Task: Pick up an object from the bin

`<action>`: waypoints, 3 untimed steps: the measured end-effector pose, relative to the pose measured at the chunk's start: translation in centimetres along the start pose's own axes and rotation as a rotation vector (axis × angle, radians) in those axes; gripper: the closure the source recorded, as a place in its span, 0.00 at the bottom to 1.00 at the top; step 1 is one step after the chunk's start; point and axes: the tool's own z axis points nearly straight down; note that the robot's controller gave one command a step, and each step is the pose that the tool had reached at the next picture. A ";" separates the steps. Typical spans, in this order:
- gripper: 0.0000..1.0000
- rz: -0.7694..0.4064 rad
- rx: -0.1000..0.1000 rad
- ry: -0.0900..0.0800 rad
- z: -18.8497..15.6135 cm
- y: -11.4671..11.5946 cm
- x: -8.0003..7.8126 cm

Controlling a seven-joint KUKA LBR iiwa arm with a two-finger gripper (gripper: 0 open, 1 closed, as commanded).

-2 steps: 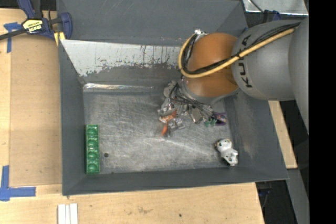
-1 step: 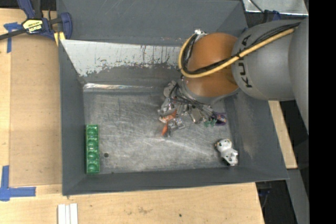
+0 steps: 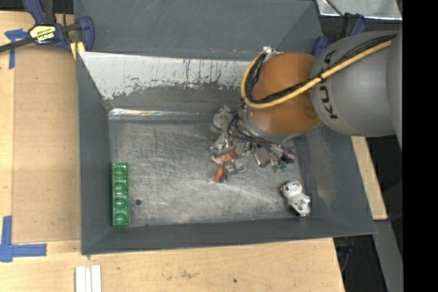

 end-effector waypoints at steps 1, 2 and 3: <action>1.00 0.010 -0.002 0.021 0.1 -1.1 0.0; 1.00 0.011 -0.002 0.021 0.1 -1.1 0.0; 1.00 -0.050 0.005 0.014 -16.8 -5.0 0.9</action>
Offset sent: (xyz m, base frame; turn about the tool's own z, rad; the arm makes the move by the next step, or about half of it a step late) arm 0.0000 0.0000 0.0000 0.0000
